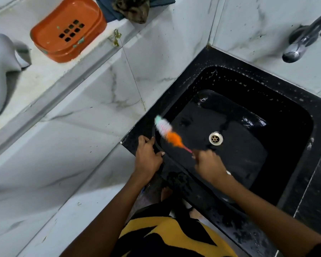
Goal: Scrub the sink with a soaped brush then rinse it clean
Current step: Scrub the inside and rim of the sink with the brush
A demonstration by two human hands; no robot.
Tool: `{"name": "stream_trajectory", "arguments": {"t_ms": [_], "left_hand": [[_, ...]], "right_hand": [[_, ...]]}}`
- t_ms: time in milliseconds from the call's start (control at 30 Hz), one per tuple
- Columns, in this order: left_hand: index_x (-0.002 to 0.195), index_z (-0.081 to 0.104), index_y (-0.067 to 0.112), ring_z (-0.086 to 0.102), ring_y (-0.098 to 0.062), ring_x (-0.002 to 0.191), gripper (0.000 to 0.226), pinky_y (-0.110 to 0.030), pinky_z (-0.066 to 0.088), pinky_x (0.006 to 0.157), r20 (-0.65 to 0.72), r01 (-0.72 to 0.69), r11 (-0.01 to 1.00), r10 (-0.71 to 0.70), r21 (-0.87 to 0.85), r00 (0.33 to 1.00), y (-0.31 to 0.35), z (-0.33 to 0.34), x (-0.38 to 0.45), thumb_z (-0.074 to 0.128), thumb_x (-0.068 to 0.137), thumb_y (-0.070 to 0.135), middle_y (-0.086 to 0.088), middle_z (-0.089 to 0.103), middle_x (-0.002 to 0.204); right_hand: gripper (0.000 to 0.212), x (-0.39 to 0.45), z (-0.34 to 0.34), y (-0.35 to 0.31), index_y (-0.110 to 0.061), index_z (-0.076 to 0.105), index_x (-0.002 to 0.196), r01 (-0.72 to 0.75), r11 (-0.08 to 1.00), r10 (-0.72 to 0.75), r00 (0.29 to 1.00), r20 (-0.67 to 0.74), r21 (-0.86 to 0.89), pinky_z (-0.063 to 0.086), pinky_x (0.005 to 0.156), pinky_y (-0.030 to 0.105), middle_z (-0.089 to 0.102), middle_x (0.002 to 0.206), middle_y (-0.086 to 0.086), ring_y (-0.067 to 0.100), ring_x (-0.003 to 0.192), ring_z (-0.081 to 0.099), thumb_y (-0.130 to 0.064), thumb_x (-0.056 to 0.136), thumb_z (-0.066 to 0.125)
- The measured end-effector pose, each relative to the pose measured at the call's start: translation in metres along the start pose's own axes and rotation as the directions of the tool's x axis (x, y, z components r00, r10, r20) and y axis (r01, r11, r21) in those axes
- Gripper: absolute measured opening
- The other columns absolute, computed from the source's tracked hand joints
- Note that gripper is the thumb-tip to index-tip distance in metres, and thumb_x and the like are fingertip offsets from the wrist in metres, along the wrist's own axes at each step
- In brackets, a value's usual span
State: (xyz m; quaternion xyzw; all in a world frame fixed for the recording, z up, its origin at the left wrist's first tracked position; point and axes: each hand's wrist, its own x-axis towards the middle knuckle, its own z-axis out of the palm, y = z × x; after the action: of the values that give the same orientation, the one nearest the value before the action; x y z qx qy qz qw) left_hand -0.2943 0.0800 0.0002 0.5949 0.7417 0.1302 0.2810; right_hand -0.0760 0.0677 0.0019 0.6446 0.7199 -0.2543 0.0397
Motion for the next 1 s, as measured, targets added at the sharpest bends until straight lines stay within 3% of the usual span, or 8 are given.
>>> {"name": "stream_trajectory", "arguments": {"t_ms": [167, 233, 367, 467, 600, 667, 867, 1000], "left_hand": [[0.135, 0.055, -0.002, 0.055, -0.021, 0.081, 0.059, -0.036, 0.053, 0.086, -0.014, 0.030, 0.995, -0.032, -0.092, 0.999, 0.001, 0.001, -0.004, 0.078, 0.082, 0.008, -0.002, 0.036, 0.110], [0.130, 0.059, -0.001, 0.055, -0.021, 0.080, 0.051, -0.033, 0.051, 0.083, -0.017, 0.032, 0.994, -0.034, -0.109, 0.999, 0.001, 0.001, -0.005, 0.075, 0.081, 0.002, -0.003, 0.037, 0.108], [0.140, 0.049, -0.006, 0.056, -0.020, 0.081, 0.064, -0.020, 0.042, 0.074, -0.034, 0.057, 0.994, -0.060, -0.095, 0.998, -0.006, 0.005, -0.002, 0.064, 0.078, -0.012, -0.009, 0.039, 0.113], [0.127, 0.057, -0.010, 0.057, -0.024, 0.082, 0.054, -0.029, 0.049, 0.074, -0.061, 0.056, 0.994, -0.062, -0.095, 0.996, -0.004, 0.005, -0.004, 0.056, 0.074, -0.018, -0.008, 0.038, 0.109], [0.108, 0.061, -0.006, 0.054, -0.026, 0.081, 0.034, -0.031, 0.047, 0.072, -0.081, 0.027, 0.994, -0.036, -0.107, 0.996, -0.002, 0.009, -0.007, 0.057, 0.075, -0.015, -0.006, 0.036, 0.104], [0.106, 0.060, -0.002, 0.054, -0.028, 0.081, 0.030, -0.036, 0.051, 0.075, -0.085, 0.020, 0.995, -0.028, -0.099, 0.996, -0.001, 0.011, -0.007, 0.061, 0.078, -0.010, -0.006, 0.035, 0.105], [0.134, 0.054, -0.003, 0.054, -0.031, 0.093, 0.059, -0.043, 0.053, 0.087, -0.071, 0.003, 1.000, -0.004, -0.017, 0.997, 0.001, 0.016, -0.008, 0.073, 0.078, 0.005, -0.006, 0.036, 0.110], [0.140, 0.052, 0.000, 0.056, -0.030, 0.097, 0.067, -0.042, 0.053, 0.091, -0.074, 0.008, 1.000, -0.009, -0.011, 0.997, 0.001, 0.017, -0.007, 0.076, 0.079, 0.010, -0.005, 0.037, 0.112]], "right_hand": [[0.006, 0.004, -0.013, 0.019, -0.023, 0.053, 0.078, -0.004, 0.999, 0.006, 0.999, -0.047, 0.050, 0.049, 0.065, 0.036, 0.059, 0.072, 0.006, 0.034, 0.072, 0.058, -0.020, 0.082, 0.050], [0.017, 0.016, -0.016, 0.023, -0.023, 0.045, 0.069, 0.014, 0.994, -0.007, 0.998, -0.059, 0.105, 0.049, 0.061, 0.036, 0.055, 0.066, 0.003, 0.031, 0.066, 0.055, -0.021, 0.085, 0.050], [0.008, -0.014, 0.005, 0.032, -0.019, 0.049, 0.078, 0.127, 0.982, -0.137, 0.988, 0.067, 0.138, 0.051, 0.059, 0.037, 0.058, 0.065, 0.001, 0.027, 0.066, 0.059, -0.025, 0.081, 0.053], [0.017, -0.054, 0.006, 0.074, -0.025, 0.057, 0.088, 0.109, 0.985, -0.131, 0.977, 0.170, 0.134, 0.052, 0.062, 0.032, 0.064, 0.071, -0.005, 0.015, 0.071, 0.066, -0.036, 0.081, 0.046], [0.009, -0.085, -0.023, 0.097, -0.023, 0.060, 0.078, -0.010, 1.000, 0.015, 0.957, 0.291, -0.017, 0.042, 0.063, 0.028, 0.053, 0.065, -0.001, 0.024, 0.072, 0.061, -0.021, 0.085, 0.056], [0.008, -0.074, -0.027, 0.086, -0.021, 0.059, 0.079, 0.029, 0.999, -0.017, 0.967, 0.254, -0.041, 0.046, 0.067, 0.034, 0.057, 0.071, 0.001, 0.029, 0.078, 0.063, -0.023, 0.085, 0.054], [0.016, -0.024, -0.008, 0.006, -0.016, 0.059, 0.085, 0.085, 0.993, -0.095, 0.987, 0.131, 0.077, 0.049, 0.068, 0.037, 0.061, 0.087, 0.014, 0.039, 0.082, 0.060, -0.028, 0.088, 0.050], [0.022, -0.039, -0.004, 0.031, -0.016, 0.058, 0.084, 0.040, 0.994, -0.056, 0.985, 0.161, 0.102, 0.053, 0.068, 0.037, 0.059, 0.080, 0.007, 0.034, 0.079, 0.062, -0.037, 0.089, 0.051]]}}
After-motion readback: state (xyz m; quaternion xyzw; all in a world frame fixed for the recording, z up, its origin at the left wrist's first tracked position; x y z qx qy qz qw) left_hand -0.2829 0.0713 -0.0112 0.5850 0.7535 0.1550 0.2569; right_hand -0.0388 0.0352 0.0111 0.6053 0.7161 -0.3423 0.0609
